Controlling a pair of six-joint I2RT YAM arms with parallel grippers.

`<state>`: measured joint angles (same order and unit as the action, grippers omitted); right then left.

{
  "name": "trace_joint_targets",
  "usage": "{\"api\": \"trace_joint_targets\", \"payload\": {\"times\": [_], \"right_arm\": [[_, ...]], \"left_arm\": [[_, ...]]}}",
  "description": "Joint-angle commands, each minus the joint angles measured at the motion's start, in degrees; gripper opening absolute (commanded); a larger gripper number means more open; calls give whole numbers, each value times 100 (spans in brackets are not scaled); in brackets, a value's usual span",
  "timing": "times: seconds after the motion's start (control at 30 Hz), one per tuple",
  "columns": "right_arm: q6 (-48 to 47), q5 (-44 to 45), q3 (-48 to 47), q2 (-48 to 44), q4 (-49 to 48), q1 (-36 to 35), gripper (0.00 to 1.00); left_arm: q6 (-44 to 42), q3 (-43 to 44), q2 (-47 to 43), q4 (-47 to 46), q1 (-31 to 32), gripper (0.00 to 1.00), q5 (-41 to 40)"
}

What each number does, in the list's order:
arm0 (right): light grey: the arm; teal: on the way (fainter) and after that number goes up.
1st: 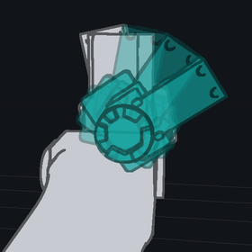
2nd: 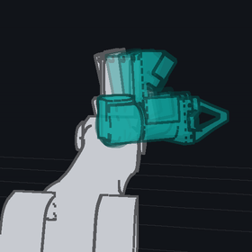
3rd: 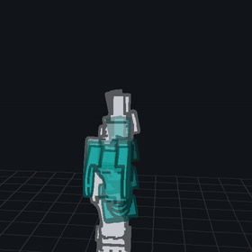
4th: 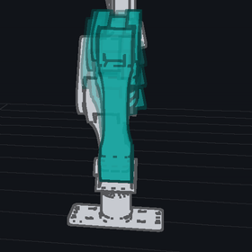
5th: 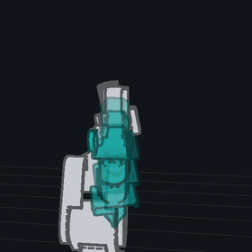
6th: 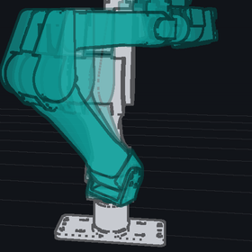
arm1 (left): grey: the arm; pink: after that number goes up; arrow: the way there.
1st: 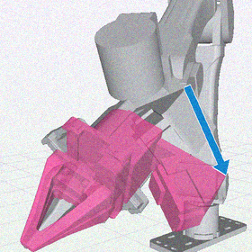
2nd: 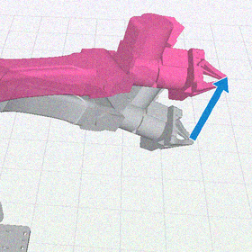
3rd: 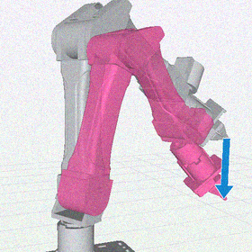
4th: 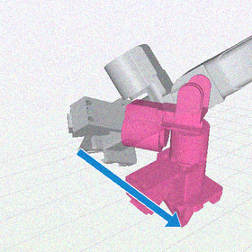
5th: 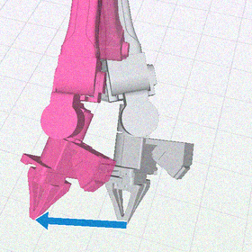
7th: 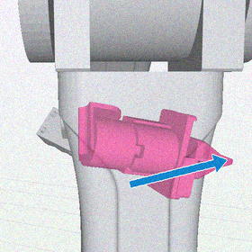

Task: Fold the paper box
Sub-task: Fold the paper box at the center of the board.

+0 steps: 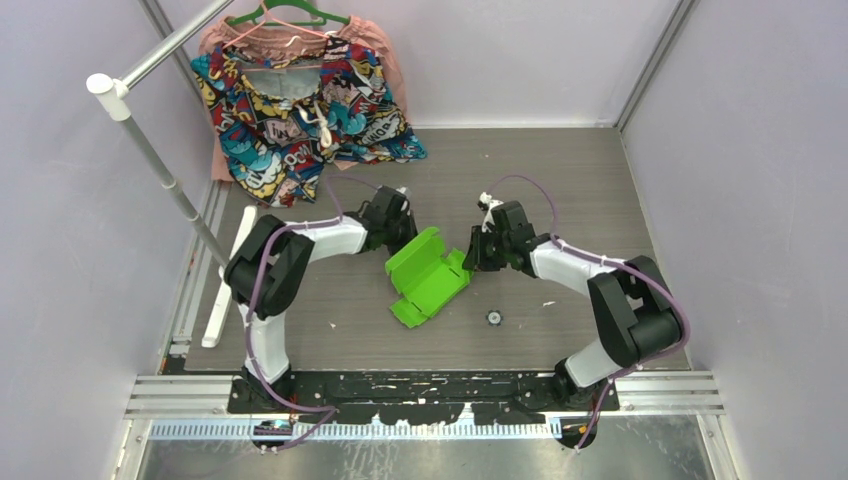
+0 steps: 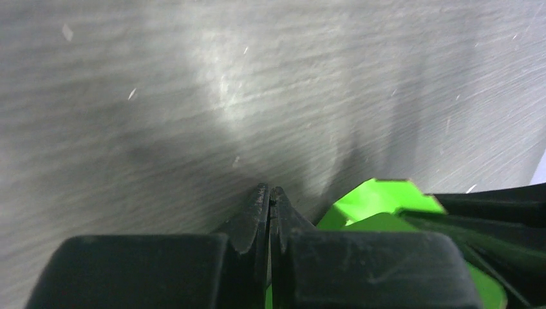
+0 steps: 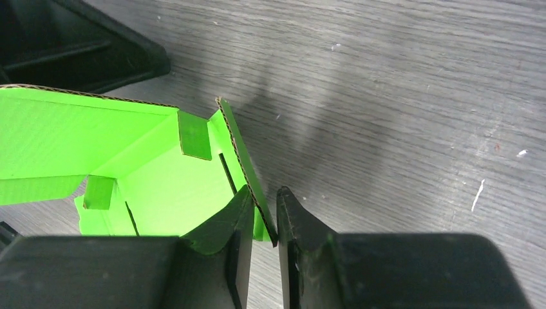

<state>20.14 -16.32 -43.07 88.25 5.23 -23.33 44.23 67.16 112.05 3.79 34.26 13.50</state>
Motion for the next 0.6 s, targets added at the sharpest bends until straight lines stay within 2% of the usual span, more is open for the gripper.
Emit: {"api": "trace_joint_targets", "payload": {"times": [0.0,0.23,0.57], "right_arm": [[73,656,40,-457,-199,-308,24],[140,1971,167,-799,77,-867,23],[599,2573,433,-940,118,-1000,22]], "left_arm": [[-281,-392,-849,270,-37,2,-248],[-328,-1154,-1821,942,-479,2,-519],[53,-2388,-3316,1571,-546,2,-859]]}}
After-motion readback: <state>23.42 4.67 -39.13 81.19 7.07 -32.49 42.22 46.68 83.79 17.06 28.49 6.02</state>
